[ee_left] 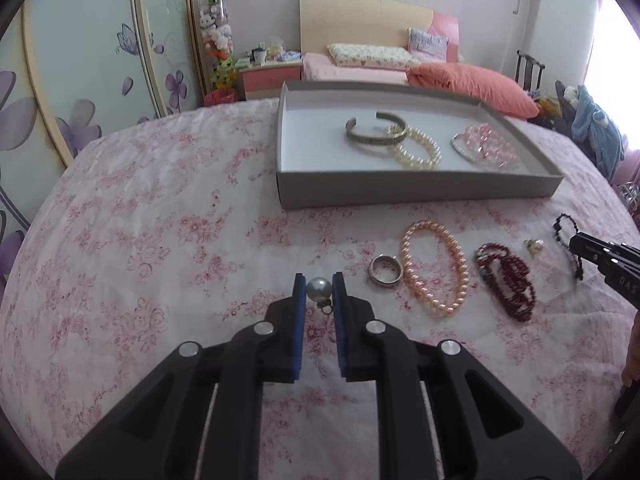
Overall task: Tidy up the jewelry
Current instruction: 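Carry the pearl earring with the left tool while the right tool carries the black strand toward the tray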
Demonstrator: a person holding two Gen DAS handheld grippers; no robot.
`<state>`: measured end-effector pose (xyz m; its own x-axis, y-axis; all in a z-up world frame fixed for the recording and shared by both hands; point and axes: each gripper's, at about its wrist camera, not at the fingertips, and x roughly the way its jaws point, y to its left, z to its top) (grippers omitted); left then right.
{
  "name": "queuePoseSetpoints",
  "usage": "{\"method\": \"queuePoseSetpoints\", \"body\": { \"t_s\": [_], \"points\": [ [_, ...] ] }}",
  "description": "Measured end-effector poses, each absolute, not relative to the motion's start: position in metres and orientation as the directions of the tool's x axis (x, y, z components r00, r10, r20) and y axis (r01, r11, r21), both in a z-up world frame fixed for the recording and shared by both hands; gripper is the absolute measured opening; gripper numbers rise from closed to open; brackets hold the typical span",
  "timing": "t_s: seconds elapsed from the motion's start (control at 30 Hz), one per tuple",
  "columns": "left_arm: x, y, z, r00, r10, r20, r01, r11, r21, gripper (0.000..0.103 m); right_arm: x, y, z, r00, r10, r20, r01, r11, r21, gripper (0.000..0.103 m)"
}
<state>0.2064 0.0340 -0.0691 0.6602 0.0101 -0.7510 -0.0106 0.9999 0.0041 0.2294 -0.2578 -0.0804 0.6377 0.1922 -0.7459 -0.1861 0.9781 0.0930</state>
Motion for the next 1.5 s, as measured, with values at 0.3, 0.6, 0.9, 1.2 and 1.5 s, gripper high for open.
{"method": "queuePoseSetpoints", "body": {
  "t_s": [0.3,0.6,0.9,1.2,1.5],
  "points": [
    [0.176,0.016,-0.039,0.750,-0.032,-0.660,0.037,0.999,-0.006,0.014,0.205,-0.253,-0.059,0.691,0.231,-0.685,-0.214,0.971,0.111,0.012],
    [0.161,0.005,-0.023,0.794,-0.045,-0.606,0.053,0.999,-0.004,0.014,0.191,-0.249,-0.045,0.714,0.278,-0.643,-0.246,0.959,0.141,0.012],
    [0.152,-0.003,-0.014,0.828,-0.038,-0.560,0.050,0.999,0.007,0.014,0.175,-0.242,-0.023,0.752,0.321,-0.576,-0.286,0.946,0.154,0.012],
    [0.144,-0.009,0.002,0.857,-0.045,-0.514,0.055,0.998,0.004,0.014,0.151,-0.234,0.010,0.818,0.348,-0.459,-0.326,0.936,0.130,0.012],
    [0.137,-0.016,0.020,0.892,-0.045,-0.451,0.055,0.998,0.011,0.014,0.145,-0.233,0.028,0.858,0.357,-0.369,-0.338,0.934,0.116,0.012]
  ]
}}
